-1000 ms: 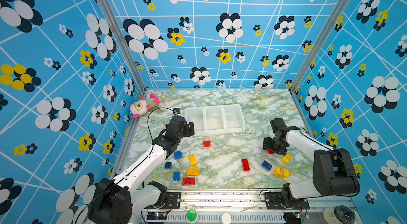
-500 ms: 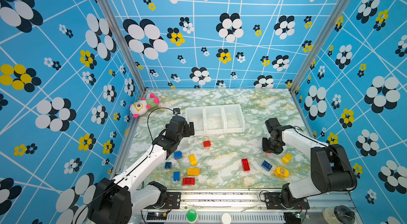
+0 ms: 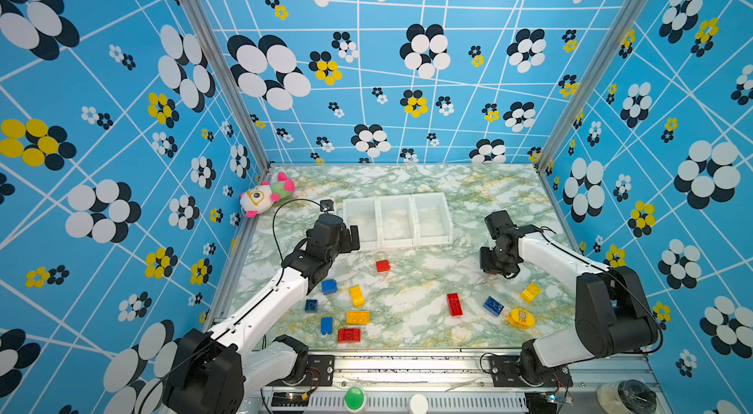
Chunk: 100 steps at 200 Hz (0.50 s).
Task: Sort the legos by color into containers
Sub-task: 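Lower the right gripper onto the red brick and grasp it, then carry the red brick into the bin compartment and open the right gripper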
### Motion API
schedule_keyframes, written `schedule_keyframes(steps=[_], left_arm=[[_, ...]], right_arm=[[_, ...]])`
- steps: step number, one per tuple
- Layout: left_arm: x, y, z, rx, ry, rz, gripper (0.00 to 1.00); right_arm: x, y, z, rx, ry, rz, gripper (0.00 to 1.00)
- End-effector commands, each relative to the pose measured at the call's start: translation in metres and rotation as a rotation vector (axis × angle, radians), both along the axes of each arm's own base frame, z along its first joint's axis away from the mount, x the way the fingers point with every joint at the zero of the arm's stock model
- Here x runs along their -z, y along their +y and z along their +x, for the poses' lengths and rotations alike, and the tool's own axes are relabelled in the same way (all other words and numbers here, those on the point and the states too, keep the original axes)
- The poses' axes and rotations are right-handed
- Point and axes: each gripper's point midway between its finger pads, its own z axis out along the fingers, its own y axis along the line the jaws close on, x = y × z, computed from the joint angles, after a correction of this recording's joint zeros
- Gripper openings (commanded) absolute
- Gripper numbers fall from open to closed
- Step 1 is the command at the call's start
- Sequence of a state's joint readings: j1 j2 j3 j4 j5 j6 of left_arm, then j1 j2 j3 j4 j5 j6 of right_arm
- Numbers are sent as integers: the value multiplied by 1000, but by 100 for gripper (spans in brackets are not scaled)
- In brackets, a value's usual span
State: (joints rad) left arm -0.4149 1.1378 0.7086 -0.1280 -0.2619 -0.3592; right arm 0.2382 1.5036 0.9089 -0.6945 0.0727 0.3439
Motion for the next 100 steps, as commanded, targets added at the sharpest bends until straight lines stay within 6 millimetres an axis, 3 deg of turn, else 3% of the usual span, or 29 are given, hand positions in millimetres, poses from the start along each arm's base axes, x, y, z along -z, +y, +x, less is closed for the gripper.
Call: schedule_keyframes(steps=[1,60,100], left_arm=[[6,-1,-5,-3,22,-13,99],[15,0,-25,8,94,-36,99],[23,-2,-40,24,169,-60,99]], right_arm=[[-30,16,14,-10,-67,34,26],[-79,84,68,-142,-200,98,26],[-93,133,111,-216,-248,133,26]])
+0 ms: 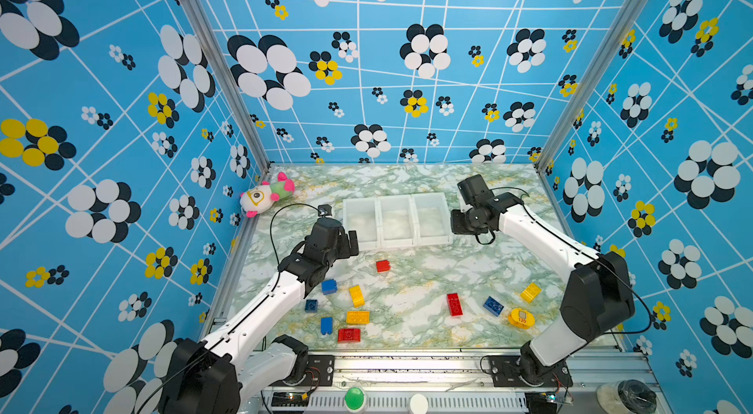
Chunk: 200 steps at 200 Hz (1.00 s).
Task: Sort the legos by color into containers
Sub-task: 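Carry the red brick into the bin compartment and open the right gripper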
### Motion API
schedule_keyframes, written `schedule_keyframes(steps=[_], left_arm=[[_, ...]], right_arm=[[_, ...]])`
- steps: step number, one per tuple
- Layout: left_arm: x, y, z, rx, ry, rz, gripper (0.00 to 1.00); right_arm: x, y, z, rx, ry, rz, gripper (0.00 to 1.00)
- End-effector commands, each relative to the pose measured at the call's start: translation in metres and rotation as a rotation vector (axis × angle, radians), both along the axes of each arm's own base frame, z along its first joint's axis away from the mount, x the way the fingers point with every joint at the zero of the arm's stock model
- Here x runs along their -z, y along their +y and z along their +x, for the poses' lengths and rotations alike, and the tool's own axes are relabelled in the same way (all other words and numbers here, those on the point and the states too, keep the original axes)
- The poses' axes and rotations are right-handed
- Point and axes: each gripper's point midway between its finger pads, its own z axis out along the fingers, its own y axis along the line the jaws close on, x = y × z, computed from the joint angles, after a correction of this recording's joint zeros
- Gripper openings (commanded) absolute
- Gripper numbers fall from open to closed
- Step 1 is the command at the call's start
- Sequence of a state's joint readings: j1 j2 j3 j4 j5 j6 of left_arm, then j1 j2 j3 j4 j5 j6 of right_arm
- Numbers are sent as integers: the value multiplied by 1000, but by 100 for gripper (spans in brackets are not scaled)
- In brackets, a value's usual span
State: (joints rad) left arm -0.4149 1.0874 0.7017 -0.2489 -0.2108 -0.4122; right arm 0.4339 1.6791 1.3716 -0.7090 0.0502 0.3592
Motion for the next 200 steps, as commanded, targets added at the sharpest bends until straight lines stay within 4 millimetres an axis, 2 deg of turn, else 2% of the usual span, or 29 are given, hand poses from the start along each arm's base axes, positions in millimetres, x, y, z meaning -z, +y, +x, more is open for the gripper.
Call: schedule_keyframes(steps=[1,21,24,27,37,69,108,129,173,200], left_arm=[[12,-2,-18,17,82,-21,99],[17,0,-25,8,119,-22,99],[17,0,-26,7,122,-23,99],[17,0,-26,5,127,-23,99],[19,-1,-29,4,143,-30,99],[18,0,-36,-1,159,-50,99],[22,6,-43,-36,174,-53,99],[27,7,-47,-34,191,-48,99],[29,5,-51,-15,199,-57,99],[29,5,-51,-16,197,-56,99]], right_arm=[[-2,25,16,-32,2,13,26],[2,43,34,-54,4,13,26],[8,44,34,-57,16,8,26],[1,49,41,-61,-3,19,26],[5,56,49,-65,4,24,26],[26,66,66,-68,45,9,26],[48,70,70,-71,83,-13,27],[54,67,68,-67,98,-26,31],[52,67,64,-70,104,-23,52],[48,65,59,-65,104,-18,55]])
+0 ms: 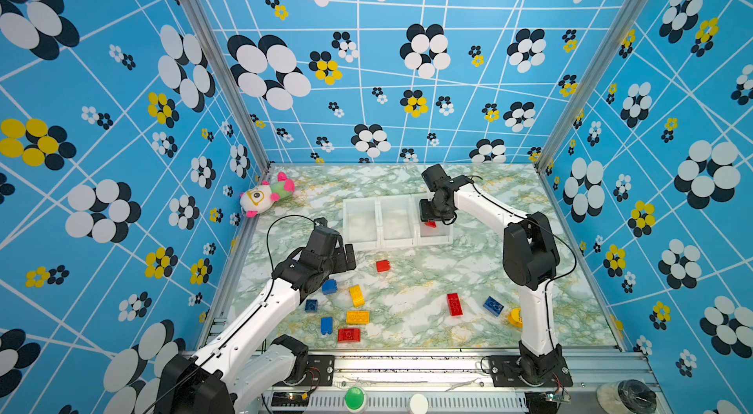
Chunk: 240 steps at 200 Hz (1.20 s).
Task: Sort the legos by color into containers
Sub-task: 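Carry the red brick into the bin compartment and open the right gripper, then move the right gripper to the blue brick and grasp it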
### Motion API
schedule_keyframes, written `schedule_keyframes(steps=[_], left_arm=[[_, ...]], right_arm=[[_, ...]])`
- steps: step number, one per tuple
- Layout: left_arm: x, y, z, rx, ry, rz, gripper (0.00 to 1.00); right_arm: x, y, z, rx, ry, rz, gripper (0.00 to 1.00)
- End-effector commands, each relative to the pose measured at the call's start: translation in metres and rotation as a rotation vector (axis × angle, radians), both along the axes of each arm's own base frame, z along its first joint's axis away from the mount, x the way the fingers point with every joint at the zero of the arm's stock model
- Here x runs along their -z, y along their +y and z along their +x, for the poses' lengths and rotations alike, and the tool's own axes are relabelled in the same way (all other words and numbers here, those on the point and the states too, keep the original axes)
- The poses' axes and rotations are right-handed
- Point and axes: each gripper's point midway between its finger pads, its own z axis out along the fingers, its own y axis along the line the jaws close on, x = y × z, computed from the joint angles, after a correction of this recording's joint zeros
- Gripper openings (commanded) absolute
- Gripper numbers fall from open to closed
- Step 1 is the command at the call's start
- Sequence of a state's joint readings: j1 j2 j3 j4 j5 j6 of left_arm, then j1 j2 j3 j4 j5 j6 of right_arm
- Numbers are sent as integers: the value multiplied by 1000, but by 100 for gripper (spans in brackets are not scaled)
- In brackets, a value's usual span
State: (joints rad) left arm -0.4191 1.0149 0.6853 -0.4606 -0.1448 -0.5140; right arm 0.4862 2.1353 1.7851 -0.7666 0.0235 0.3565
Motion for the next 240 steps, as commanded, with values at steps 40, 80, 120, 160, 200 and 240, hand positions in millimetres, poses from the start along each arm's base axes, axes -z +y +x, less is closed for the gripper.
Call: schedule_keyframes(steps=[40,80,120,160,200,240], left_arm=[[5,-1,-8,8,16,-14,99],[3,-5,-6,17,2,-31,99],[5,-5,-4,20,6,-26,99],[4,-7,-2,23,-1,-35,99],[5,-8,-1,32,-3,-30,99],[5,-8,-2,36,-1,-29,99]], right_arm=[[-27,-1,-21,13,-16,29,56],[-40,-4,-41,15,-23,58,59],[-39,-18,-69,19,5,53,64],[-31,-45,-107,50,40,10,71],[-13,-78,-151,78,103,-54,76],[7,-108,-193,152,178,-88,85]])
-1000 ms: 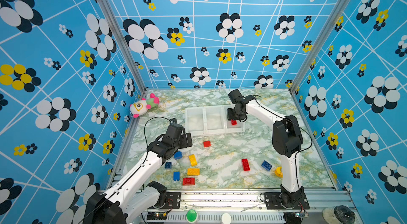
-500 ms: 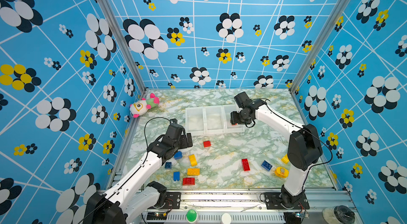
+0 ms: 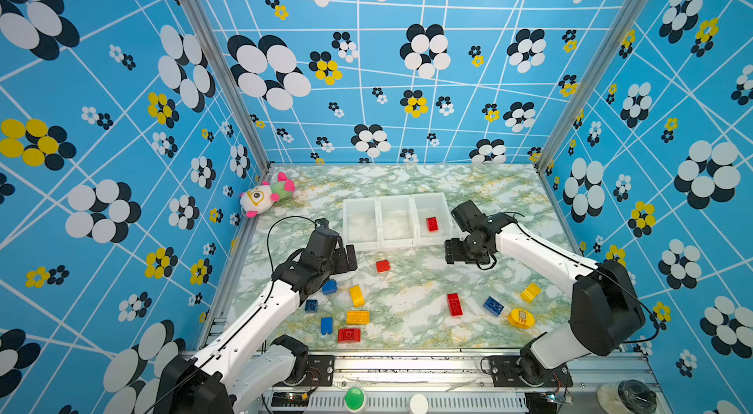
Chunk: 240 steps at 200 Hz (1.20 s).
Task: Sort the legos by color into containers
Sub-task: 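Move the right gripper to the blue brick and grasp it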
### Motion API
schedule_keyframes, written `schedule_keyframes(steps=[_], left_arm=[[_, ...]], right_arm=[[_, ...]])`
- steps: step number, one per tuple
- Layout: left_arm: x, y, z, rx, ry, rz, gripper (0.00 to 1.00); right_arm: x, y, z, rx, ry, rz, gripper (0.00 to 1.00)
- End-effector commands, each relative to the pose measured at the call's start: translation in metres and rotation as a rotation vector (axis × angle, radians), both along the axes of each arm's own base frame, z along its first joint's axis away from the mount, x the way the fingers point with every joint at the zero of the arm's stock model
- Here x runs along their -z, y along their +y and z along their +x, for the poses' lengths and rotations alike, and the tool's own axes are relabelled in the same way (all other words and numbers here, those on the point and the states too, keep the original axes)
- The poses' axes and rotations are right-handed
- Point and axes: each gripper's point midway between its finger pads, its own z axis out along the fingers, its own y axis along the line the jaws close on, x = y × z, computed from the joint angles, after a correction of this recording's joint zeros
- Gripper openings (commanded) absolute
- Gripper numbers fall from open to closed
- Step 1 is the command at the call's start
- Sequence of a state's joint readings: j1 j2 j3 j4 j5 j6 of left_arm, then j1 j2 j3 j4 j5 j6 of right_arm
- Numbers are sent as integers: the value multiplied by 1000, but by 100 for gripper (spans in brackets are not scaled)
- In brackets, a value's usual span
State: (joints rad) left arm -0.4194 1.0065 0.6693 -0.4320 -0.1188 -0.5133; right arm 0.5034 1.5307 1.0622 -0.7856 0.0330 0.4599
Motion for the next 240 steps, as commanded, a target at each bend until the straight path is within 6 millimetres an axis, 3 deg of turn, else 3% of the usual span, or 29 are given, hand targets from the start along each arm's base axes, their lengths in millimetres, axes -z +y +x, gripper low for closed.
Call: schedule_keyframes(steps=[1,46,84,138,186,240], left_arm=[[5,-3,-2,20,10,-3,99],[7,-5,-2,26,14,-7,99],[7,-6,-1,31,16,-5,99],[7,-8,1,36,18,-11,99],[8,-10,4,41,22,-12,99],[9,-11,5,42,23,-12,99]], right_arm=[[9,-24,-25,69,53,-46,86],[30,-52,-54,197,113,-35,92],[42,-65,-71,250,144,-26,95],[52,-63,-93,305,191,38,95],[48,-63,-107,315,187,61,99],[51,-68,-112,283,181,2,87]])
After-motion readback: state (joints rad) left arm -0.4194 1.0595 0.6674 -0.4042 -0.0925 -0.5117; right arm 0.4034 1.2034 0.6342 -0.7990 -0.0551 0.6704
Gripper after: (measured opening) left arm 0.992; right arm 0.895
